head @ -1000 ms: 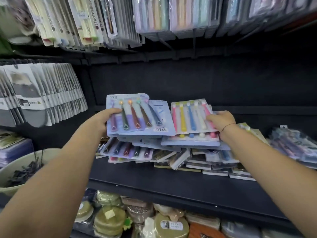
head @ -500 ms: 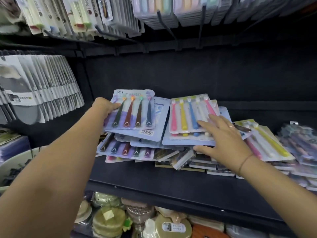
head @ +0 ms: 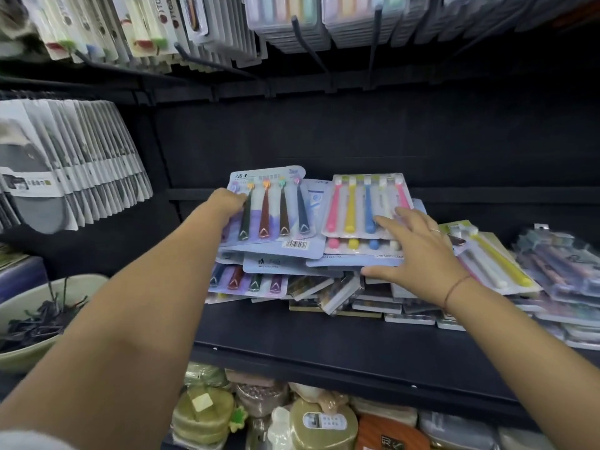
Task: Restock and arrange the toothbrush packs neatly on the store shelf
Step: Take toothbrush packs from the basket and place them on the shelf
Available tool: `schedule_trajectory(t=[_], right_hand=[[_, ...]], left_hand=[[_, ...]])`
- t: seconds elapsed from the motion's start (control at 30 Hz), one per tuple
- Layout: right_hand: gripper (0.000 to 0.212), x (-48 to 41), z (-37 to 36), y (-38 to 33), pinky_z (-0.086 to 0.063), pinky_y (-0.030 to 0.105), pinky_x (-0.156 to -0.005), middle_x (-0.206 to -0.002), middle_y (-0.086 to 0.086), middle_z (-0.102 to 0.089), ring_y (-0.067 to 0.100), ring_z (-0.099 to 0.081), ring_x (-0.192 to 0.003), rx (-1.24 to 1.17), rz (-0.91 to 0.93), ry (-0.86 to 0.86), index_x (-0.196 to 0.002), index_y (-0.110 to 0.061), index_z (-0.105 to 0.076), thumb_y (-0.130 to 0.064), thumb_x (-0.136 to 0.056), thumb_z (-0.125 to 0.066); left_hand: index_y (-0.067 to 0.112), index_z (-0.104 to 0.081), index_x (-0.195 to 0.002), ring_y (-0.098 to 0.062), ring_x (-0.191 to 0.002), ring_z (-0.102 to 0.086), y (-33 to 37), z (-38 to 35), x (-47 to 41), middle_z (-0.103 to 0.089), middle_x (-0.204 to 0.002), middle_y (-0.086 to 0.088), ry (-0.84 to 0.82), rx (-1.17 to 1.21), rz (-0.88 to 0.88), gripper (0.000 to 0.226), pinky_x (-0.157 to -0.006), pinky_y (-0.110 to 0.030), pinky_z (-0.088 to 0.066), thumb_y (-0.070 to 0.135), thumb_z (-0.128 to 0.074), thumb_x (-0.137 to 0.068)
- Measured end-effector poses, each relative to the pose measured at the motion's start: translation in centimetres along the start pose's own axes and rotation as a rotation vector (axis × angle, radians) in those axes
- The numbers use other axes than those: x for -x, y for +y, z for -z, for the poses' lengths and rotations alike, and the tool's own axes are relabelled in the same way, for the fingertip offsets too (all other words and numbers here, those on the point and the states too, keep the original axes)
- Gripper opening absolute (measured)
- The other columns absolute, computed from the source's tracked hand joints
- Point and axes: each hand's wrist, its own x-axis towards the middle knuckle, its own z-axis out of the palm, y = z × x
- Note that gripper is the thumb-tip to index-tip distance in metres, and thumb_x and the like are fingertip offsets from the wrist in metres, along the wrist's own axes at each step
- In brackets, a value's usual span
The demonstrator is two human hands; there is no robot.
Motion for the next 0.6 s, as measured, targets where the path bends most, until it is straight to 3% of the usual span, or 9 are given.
schedule_trajectory(t=[0.07, 0.17, 0.27, 0.33, 0.43, 0.5, 0.6], right_hand=[[0.097, 0.3, -0.2, 0.1, -0.009, 0.043, -0.120, -0.160, -0.004, -0.015, 0.018, -0.002, -0.148, 0.017, 0.002, 0.023, -0.151, -0.037, -0.025, -0.069, -0.070, -0.068], [0.100, 0.5, -0.5, -0.3, -0.005, 0.044, -0.119, -0.161, -0.002, -0.011, 0.019, 0.000, -0.148, 0.038, -0.002, 0.038, -0.153, -0.034, -0.020, -0.068, -0.071, -0.068], [0.101, 1.0, -0.6, -0.6, -0.004, 0.045, -0.120, -0.162, 0.002, -0.010, 0.022, -0.001, -0.149, 0.025, 0.014, 0.082, -0.153, -0.031, -0.019, -0.064, -0.073, -0.070], [0.097, 2.3, -0.9, -0.8, -0.010, 0.046, -0.120, -0.160, 0.006, -0.017, 0.026, -0.009, -0.148, -0.013, 0.055, 0.193, -0.152, -0.026, -0.025, -0.059, -0.074, -0.071], [0.066, 7.3, -2.1, -0.8, -0.026, 0.034, -0.116, -0.147, 0.006, -0.038, 0.020, -0.031, -0.138, -0.245, 0.136, 0.371, -0.141, -0.016, -0.045, -0.045, -0.086, -0.067], [0.041, 12.5, -4.8, -0.3, -0.031, 0.021, -0.109, -0.132, 0.001, -0.047, 0.011, -0.041, -0.127, -0.365, 0.158, 0.388, -0.127, -0.012, -0.057, -0.031, -0.091, -0.061], [0.024, 21.8, -11.6, 1.7, -0.039, 0.015, -0.093, -0.111, -0.001, -0.058, 0.009, -0.053, -0.106, -0.432, 0.059, 0.169, -0.106, -0.011, -0.064, -0.027, -0.090, -0.055]], left_hand=[[0.000, -0.047, -0.136, -0.037, -0.106, -0.057, 0.2, 0.7, 0.3, -0.057, -0.127, -0.018, -0.035, 0.003, -0.014, 0.065, -0.082, -0.039, -0.045, 0.051, -0.051, -0.096], [0.007, -0.015, -0.155, -0.037, -0.138, -0.037, -0.1, 1.7, 1.1, -0.028, -0.157, -0.014, -0.007, -0.076, -0.065, 0.086, -0.108, -0.043, -0.035, 0.058, -0.049, -0.095], [0.011, -0.017, -0.155, -0.034, -0.143, -0.030, -1.1, 2.5, 2.9, -0.027, -0.158, -0.014, 0.109, -0.147, -0.158, 0.084, -0.115, -0.046, -0.028, 0.060, -0.048, -0.094], [0.012, -0.032, -0.150, -0.031, -0.137, -0.038, -2.4, 2.3, 6.3, -0.039, -0.151, -0.012, 0.281, -0.092, -0.279, 0.070, -0.112, -0.046, -0.032, 0.051, -0.050, -0.096], [0.014, -0.055, -0.126, -0.013, -0.112, -0.052, -6.3, -0.7, 15.0, -0.055, -0.122, 0.000, 0.488, 0.225, -0.531, 0.030, -0.094, -0.021, -0.041, 0.026, -0.051, -0.098], [0.017, -0.058, -0.109, -0.006, -0.095, -0.054, -9.9, -4.9, 21.1, -0.057, -0.105, 0.002, 0.467, 0.378, -0.547, 0.014, -0.081, -0.012, -0.040, 0.014, -0.051, -0.097], [0.019, -0.059, -0.098, -0.007, -0.083, -0.055, -16.8, -13.7, 28.4, -0.060, -0.093, 0.002, 0.240, 0.416, -0.284, 0.014, -0.076, -0.016, -0.044, 0.007, -0.053, -0.096]])
